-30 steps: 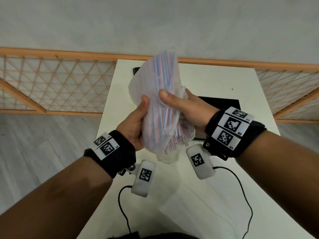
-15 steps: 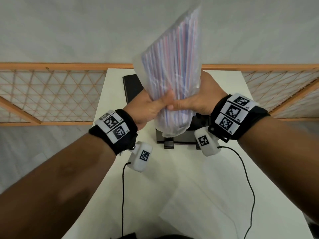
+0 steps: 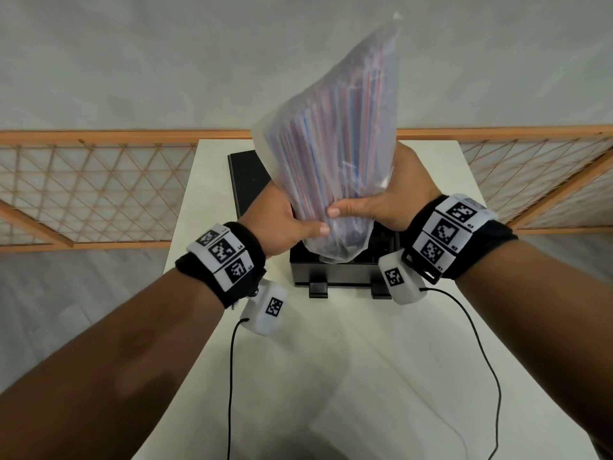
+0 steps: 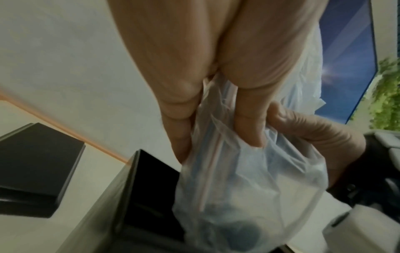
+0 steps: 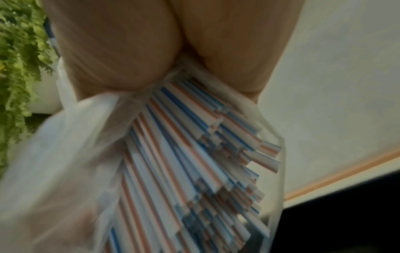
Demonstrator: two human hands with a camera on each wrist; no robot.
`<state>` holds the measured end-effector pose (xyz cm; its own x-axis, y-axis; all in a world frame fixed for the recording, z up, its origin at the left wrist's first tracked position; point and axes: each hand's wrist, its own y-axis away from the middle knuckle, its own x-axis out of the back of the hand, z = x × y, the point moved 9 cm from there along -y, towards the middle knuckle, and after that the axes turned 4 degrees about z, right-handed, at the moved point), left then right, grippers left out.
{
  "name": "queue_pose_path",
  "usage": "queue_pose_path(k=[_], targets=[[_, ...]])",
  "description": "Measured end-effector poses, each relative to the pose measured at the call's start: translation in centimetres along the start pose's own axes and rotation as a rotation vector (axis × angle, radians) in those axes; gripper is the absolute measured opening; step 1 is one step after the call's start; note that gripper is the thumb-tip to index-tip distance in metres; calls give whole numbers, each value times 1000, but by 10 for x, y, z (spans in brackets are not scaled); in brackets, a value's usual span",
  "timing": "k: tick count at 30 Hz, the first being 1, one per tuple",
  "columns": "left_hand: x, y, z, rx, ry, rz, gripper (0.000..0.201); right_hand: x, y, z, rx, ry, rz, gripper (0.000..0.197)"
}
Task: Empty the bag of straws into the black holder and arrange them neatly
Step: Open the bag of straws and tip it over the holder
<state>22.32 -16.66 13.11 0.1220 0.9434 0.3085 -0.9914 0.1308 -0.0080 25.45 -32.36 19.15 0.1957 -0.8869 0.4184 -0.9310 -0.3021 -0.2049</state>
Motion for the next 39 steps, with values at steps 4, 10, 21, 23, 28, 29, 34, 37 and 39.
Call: queue_pose_path(k=[4, 10, 21, 23, 28, 29, 34, 37, 39], targets=[[-4, 1, -9, 27, -64, 12, 76, -6, 10, 23, -43, 40, -25, 98], [2, 0, -21, 99, 88, -14, 107, -9, 16, 54, -119, 74, -61, 96], [2, 8, -27, 133, 324, -35, 88, -10, 22, 58, -124, 125, -102, 82], [0, 10, -22, 114, 329, -39, 87, -7, 25, 57, -112, 126, -90, 79], [-2, 16, -8, 51, 259, -64, 71, 1, 40, 54, -67, 107, -51, 75], [-4, 17, -6, 46, 249, -78, 69, 0, 42, 56, -70, 100, -54, 73], [-11, 18, 6, -4, 301, -133, 94, 1, 50, 62, -125, 87, -60, 73], [-9, 19, 23, -65, 317, -139, 92, 4, 53, 52, -94, 87, -72, 76], [-5, 20, 29, -77, 317, -126, 88, 10, 55, 42, -58, 79, -76, 79]])
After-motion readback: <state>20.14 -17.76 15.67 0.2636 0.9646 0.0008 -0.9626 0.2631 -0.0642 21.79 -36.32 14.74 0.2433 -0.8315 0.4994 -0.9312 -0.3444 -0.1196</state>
